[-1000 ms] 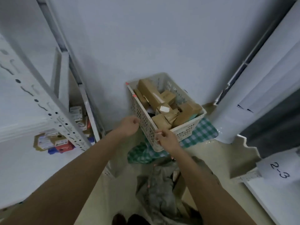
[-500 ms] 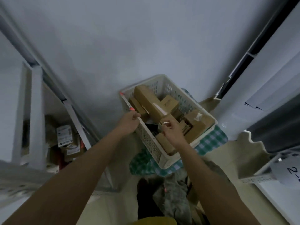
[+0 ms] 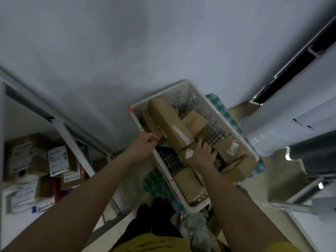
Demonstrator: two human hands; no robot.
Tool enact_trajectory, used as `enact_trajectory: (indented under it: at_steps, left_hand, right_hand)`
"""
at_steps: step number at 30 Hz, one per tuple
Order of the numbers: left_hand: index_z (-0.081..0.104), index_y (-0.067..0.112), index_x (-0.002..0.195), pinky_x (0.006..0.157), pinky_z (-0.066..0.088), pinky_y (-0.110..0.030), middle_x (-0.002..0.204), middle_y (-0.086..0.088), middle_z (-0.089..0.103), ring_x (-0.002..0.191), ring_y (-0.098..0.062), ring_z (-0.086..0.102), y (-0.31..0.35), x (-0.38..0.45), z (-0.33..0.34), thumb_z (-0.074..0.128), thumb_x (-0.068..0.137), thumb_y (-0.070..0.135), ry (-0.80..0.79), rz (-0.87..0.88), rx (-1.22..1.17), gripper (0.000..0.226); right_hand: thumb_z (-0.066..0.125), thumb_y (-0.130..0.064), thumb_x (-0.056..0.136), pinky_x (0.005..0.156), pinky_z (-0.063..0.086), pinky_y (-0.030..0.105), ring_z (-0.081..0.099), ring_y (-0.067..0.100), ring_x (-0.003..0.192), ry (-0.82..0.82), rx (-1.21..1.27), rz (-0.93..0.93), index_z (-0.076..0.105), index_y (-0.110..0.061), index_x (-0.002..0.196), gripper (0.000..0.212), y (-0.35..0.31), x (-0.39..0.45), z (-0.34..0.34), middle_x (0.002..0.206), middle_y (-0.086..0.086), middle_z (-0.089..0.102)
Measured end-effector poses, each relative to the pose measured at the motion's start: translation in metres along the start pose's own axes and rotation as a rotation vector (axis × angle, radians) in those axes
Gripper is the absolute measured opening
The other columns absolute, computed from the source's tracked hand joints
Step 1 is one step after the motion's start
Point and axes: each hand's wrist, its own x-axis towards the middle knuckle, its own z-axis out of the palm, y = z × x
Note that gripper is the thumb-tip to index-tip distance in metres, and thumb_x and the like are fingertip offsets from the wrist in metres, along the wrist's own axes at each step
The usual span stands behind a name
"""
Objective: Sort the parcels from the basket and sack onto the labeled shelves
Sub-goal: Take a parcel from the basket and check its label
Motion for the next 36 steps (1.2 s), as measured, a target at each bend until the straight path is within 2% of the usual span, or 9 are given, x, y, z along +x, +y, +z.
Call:
enact_trajectory:
  at_steps: [4,9,14,19,22,24,27,31,36]
  left_hand:
    - [0.058,0.017,0.123,0.098,0.041,-0.029,0.124,-0.003,0.057,0.113,-0.015,0.052,-0.005,0.009,-0.001,0.042,0.102,0.02,-0.036,-0.011,0.008,0.027]
    - [0.057,0.019,0.123,0.098,0.045,-0.033,0.121,-0.002,0.059,0.111,-0.016,0.056,-0.01,0.011,0.001,0.042,0.102,0.022,-0.098,-0.04,0.004,0.026]
    - [0.056,0.024,0.118,0.095,0.046,-0.031,0.119,-0.001,0.059,0.107,-0.016,0.057,-0.008,0.01,0.008,0.042,0.102,0.022,-0.125,-0.035,-0.006,0.022]
    - [0.048,0.013,0.134,0.099,0.043,-0.031,0.135,-0.005,0.049,0.119,-0.02,0.049,0.002,0.026,0.019,0.042,0.101,0.016,-0.115,0.075,0.123,0.034]
    - [0.037,0.01,0.143,0.104,0.036,-0.032,0.143,-0.01,0.038,0.131,-0.026,0.038,0.011,0.05,0.031,0.046,0.098,0.013,-0.075,0.244,0.343,0.046]
    - [0.019,0.012,0.151,0.114,0.024,-0.038,0.155,-0.012,0.019,0.144,-0.031,0.016,0.018,0.07,0.042,0.05,0.095,0.011,-0.065,0.318,0.561,0.065]
    - [-0.006,0.018,0.153,0.119,0.005,-0.045,0.16,-0.015,-0.009,0.147,-0.032,-0.008,0.03,0.099,0.058,0.058,0.089,0.008,-0.062,0.433,0.961,0.091]
    - [-0.005,0.018,0.153,0.119,0.006,-0.048,0.16,-0.015,-0.004,0.148,-0.032,-0.003,0.043,0.128,0.069,0.057,0.093,0.018,-0.151,0.588,1.311,0.087]
    - [0.019,0.014,0.148,0.115,0.023,-0.047,0.154,-0.015,0.022,0.142,-0.032,0.02,0.049,0.146,0.075,0.051,0.095,0.015,-0.149,0.639,1.372,0.062]
  right_hand:
    - [0.062,-0.071,0.077,0.116,0.01,0.055,0.024,0.034,0.143,-0.051,-0.146,0.05,-0.005,-0.004,0.154,0.122,-0.004,0.011,0.012,0.155,0.017,0.024]
    - [0.065,-0.062,0.08,0.116,0.009,0.055,0.034,0.031,0.137,-0.026,-0.079,0.082,0.012,-0.006,0.151,0.105,-0.01,0.02,0.011,0.148,0.014,0.035]
    - [0.066,-0.063,0.078,0.115,0.018,0.05,0.04,0.03,0.131,0.074,0.034,0.047,0.023,-0.008,0.144,0.096,0.002,0.009,0.009,0.14,0.012,0.043]
    - [0.065,-0.058,0.082,0.117,0.014,0.049,0.036,0.031,0.135,0.07,0.086,0.027,0.016,-0.008,0.15,0.097,0.004,0.002,0.004,0.144,0.012,0.039]
    - [0.064,-0.058,0.083,0.119,0.009,0.05,0.031,0.031,0.139,0.064,0.066,0.039,0.0,-0.013,0.155,0.107,0.002,0.005,0.01,0.149,0.013,0.032]
    - [0.065,-0.058,0.082,0.119,0.007,0.051,0.03,0.032,0.139,0.086,0.078,0.036,-0.01,-0.018,0.155,0.112,0.001,0.008,0.013,0.15,0.013,0.028]
    - [0.064,-0.057,0.084,0.12,0.006,0.051,0.027,0.032,0.141,0.119,0.093,0.023,-0.016,-0.02,0.154,0.113,0.001,0.011,0.017,0.152,0.014,0.025]
    - [0.063,-0.06,0.083,0.12,0.005,0.049,0.026,0.028,0.142,0.18,0.105,0.029,-0.014,-0.018,0.154,0.113,0.003,0.013,0.025,0.154,0.011,0.024]
    - [0.063,-0.061,0.082,0.12,0.0,0.045,0.026,0.024,0.143,0.221,0.139,0.005,-0.01,-0.019,0.155,0.112,0.008,0.013,0.03,0.152,0.007,0.028]
